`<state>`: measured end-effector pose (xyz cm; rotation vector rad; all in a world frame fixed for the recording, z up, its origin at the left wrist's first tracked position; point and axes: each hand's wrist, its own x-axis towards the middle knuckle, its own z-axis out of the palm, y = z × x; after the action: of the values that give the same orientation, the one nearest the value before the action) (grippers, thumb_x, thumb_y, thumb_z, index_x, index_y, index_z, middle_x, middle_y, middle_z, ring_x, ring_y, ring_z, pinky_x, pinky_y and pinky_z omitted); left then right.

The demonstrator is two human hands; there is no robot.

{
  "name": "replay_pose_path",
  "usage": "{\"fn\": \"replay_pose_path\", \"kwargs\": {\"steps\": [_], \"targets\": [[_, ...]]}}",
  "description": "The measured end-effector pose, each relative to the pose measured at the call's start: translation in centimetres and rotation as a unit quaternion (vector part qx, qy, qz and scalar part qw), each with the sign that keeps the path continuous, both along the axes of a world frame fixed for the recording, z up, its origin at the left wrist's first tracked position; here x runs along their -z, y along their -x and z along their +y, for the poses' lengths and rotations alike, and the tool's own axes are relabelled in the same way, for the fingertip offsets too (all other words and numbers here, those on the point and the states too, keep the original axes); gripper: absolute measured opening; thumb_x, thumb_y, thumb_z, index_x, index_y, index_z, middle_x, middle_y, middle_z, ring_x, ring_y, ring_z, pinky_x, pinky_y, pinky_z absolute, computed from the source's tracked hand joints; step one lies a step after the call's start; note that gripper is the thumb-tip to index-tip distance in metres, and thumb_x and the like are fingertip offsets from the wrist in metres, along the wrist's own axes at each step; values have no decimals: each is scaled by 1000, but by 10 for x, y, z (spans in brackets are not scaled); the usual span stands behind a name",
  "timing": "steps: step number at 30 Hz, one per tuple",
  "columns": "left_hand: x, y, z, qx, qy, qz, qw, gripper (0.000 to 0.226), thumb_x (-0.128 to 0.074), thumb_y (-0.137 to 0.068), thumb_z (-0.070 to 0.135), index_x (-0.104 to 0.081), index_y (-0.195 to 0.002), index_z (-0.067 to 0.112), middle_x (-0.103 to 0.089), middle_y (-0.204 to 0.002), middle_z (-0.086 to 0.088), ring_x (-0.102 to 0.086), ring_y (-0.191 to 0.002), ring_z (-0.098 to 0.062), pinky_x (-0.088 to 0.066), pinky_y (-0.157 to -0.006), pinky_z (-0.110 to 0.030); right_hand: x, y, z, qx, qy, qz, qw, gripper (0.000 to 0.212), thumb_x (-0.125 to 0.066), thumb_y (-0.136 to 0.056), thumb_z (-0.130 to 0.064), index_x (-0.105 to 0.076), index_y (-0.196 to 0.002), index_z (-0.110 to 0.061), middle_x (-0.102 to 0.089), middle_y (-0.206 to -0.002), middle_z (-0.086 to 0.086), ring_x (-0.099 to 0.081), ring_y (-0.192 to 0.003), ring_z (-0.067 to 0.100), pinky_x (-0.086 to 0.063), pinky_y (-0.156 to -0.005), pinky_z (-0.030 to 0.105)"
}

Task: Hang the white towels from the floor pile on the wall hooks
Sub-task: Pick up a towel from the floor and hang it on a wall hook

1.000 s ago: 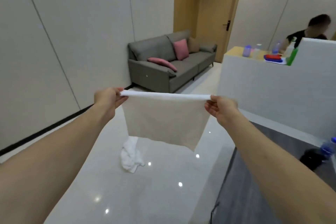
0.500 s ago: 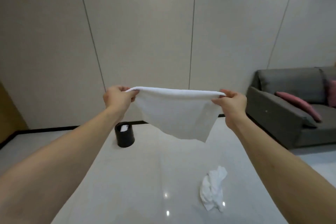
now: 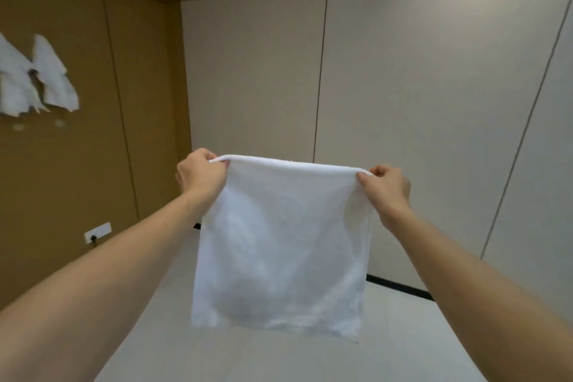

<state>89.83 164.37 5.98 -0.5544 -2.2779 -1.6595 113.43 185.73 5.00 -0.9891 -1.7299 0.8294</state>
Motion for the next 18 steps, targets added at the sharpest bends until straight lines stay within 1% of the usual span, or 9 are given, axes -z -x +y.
{"fn": "replay_pose_path", "kwargs": {"steps": [5,6,8,9,11,13,15,16,18], "targets": [[-5,103,-35,-70,11,31,997,9,-62,-87,21,-63,-82,14,-59,-90,-4,-57,-83,-25,-42,-59,-28,-6,147,-3,-40,-53,-96,993,14,-66,-81,-25,-68,-77,-12,-69,-85,11,-63,-84,32,-48,-72,32],[-3,122,-43,-82,11,29,996,8,-62,-88,18,-63,-83,11,-56,-96,-5,-54,-83,-24,-40,-59,-28,-7,175,-5,-45,-61,-100,992,12,-65,-80,-25,-66,-75,-14,-67,-92,13,-61,-90,34,-49,-76,32],[0,160,-59,-108,6,20,994,10,-61,-88,15,-62,-86,6,-44,-107,-6,-47,-87,-21,-39,-70,-30,-7,231,-13,-65,-87,-100,989,9,-61,-81,-23,-63,-74,-18,-57,-105,14,-54,-103,36,-47,-88,35],[2,179,-67,-128,9,26,991,11,-61,-88,16,-62,-84,5,-41,-108,-5,-44,-91,-21,-38,-74,-30,-8,259,-16,-84,-104,-101,986,9,-60,-84,-21,-62,-77,-15,-54,-106,14,-52,-105,36,-45,-88,36],[6,218,-84,-163,32,47,985,13,-63,-87,15,-60,-81,4,-43,-104,-1,-41,-96,-21,-35,-75,-29,-6,316,-22,-132,-121,-96,979,9,-56,-86,-16,-57,-79,-11,-58,-99,14,-54,-95,35,-42,-75,34],[11,256,-100,-177,64,58,980,13,-62,-88,15,-58,-80,6,-50,-93,-2,-47,-86,-22,-36,-65,-31,-4,371,-28,-190,-102,-76,974,7,-52,-86,-13,-52,-79,-11,-60,-87,9,-55,-86,32,-37,-65,33],[14,295,-114,-188,81,46,978,14,-61,-89,18,-55,-81,9,-56,-82,-6,-48,-70,-20,-36,-54,-30,-1,424,-30,-239,-90,-53,965,6,-51,-85,-10,-57,-83,-12,-61,-85,4,-57,-87,29,-38,-62,31],[15,316,-121,-200,89,44,975,14,-63,-87,20,-55,-80,11,-58,-80,-6,-48,-66,-18,-35,-51,-29,0,450,-30,-265,-89,-45,959,13,-52,-84,-9,-63,-87,-14,-64,-89,1,-60,-92,27,-42,-66,29],[15,359,-134,-215,108,44,970,16,-68,-85,21,-57,-76,15,-60,-78,-3,-49,-65,-13,-33,-50,-27,1,504,-29,-323,-88,-36,942,26,-55,-84,-8,-73,-101,-16,-70,-103,-1,-63,-104,21,-48,-83,26]]}}
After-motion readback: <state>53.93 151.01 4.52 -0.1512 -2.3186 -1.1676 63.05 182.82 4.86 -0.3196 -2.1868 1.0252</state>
